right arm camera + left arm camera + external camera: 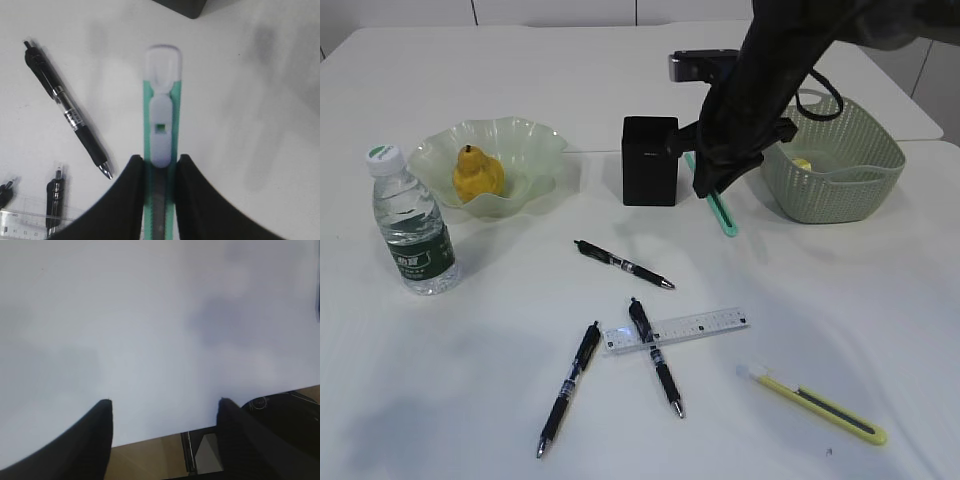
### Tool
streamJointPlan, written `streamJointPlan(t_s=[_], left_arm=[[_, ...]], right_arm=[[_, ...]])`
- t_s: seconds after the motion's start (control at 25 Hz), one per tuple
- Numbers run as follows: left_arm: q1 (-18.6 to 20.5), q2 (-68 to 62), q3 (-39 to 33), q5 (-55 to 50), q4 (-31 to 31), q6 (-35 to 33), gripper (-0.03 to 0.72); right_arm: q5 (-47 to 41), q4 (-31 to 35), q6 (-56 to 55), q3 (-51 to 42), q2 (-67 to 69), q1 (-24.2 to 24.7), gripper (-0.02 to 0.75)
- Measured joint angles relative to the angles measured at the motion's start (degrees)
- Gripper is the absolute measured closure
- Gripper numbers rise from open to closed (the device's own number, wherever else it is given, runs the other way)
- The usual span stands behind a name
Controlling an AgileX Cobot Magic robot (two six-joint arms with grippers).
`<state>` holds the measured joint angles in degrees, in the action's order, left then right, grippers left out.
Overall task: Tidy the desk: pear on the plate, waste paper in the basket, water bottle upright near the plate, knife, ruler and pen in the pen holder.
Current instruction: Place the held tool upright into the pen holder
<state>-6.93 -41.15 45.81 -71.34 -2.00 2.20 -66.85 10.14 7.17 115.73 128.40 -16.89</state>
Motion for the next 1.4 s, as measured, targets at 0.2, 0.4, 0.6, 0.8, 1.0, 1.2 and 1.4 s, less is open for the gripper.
streamJointPlan(t_s=[0.2, 0.4, 0.6, 0.8, 1.0, 1.2, 1.4], left_arm=[[0.0, 0.0, 0.0, 0.0, -0.1, 0.0, 0.232], [0.0, 0.0, 0.0, 1.23, -0.21, 0.0, 0.232], [0.0, 0.0, 0.0, 1.87, -0.21, 0.0, 0.232], [0.0, 0.0, 0.0, 2.01, -0.21, 0.0, 0.232], [0.0, 0.0, 0.0, 2.28, -0.21, 0.0, 0.232], [0.0, 0.0, 0.0, 2.28, -0.21, 0.0, 0.232], [0.0, 0.0, 0.0, 2.28, -0.21, 0.0, 0.232]], right_arm=[[15.25, 0.0, 1.35, -14.0, -6.7, 0.0, 0.575], [34.56, 0.0, 3.58, -22.73, -15.3, 0.0, 0.575], [46.43, 1.63, 4.04, -25.81, -15.05, 0.0, 0.575], [56.25, 2.02, 4.04, -26.17, -11.9, 0.0, 0.575], [67.16, 2.02, 4.04, -26.17, -11.47, -1.51, 0.575], [74.26, 1.91, 4.04, -25.91, -9.5, -3.24, 0.575], [74.92, 0.05, 4.04, -24.06, -6.11, -3.56, 0.575]])
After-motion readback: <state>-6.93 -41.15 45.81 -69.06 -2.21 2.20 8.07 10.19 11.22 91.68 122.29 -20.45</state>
